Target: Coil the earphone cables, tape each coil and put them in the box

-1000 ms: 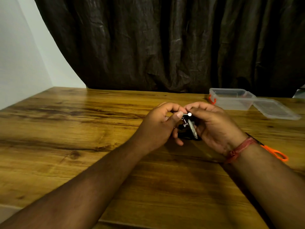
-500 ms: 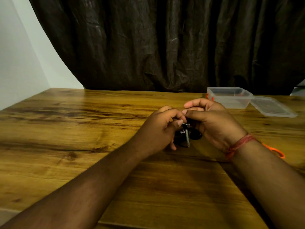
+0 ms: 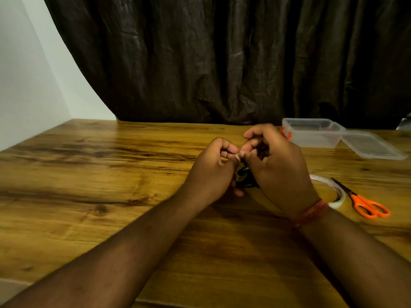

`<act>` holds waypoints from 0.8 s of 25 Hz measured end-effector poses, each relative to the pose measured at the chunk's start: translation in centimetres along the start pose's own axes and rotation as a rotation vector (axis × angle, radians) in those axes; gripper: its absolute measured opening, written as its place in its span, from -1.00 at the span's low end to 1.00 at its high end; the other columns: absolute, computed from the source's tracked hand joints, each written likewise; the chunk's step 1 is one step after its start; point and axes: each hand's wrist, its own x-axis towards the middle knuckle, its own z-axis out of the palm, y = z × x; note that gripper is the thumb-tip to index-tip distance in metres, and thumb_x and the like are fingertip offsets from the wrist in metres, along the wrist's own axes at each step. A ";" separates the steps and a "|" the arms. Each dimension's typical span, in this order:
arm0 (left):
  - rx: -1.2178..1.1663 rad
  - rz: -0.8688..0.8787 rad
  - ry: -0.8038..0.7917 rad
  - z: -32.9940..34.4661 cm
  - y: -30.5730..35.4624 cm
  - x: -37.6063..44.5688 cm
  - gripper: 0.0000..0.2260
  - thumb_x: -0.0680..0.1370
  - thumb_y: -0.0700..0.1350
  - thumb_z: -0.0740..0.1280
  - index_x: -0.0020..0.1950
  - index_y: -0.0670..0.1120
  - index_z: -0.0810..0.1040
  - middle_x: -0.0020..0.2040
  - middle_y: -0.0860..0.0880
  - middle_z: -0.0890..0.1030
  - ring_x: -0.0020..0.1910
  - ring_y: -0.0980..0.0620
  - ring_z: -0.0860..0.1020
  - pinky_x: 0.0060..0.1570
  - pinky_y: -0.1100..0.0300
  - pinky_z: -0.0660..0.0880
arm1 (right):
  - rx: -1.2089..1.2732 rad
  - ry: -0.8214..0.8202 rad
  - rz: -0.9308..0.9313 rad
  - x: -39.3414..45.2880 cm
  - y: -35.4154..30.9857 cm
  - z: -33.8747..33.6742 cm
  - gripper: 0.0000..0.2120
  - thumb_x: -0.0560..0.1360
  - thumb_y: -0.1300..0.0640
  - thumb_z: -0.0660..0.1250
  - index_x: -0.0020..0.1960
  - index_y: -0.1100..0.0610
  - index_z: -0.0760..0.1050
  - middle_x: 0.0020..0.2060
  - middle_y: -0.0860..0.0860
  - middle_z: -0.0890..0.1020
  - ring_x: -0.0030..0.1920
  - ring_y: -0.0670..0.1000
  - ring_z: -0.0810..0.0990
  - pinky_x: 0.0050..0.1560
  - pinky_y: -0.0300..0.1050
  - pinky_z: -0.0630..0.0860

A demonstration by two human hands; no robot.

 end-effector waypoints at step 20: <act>-0.534 -0.270 0.106 -1.7 -0.3 1.2 -0.95 0.58 -0.26 0.31 0.00 -0.13 0.52 -0.36 -0.02 0.58 -0.52 0.17 0.46 -0.56 0.25 0.49 | -0.229 -0.192 -0.227 0.1 0.0 -0.3 -0.69 0.53 0.14 0.27 0.26 -0.03 0.44 -0.01 -0.09 0.59 0.01 -0.08 0.54 -0.04 -0.08 0.54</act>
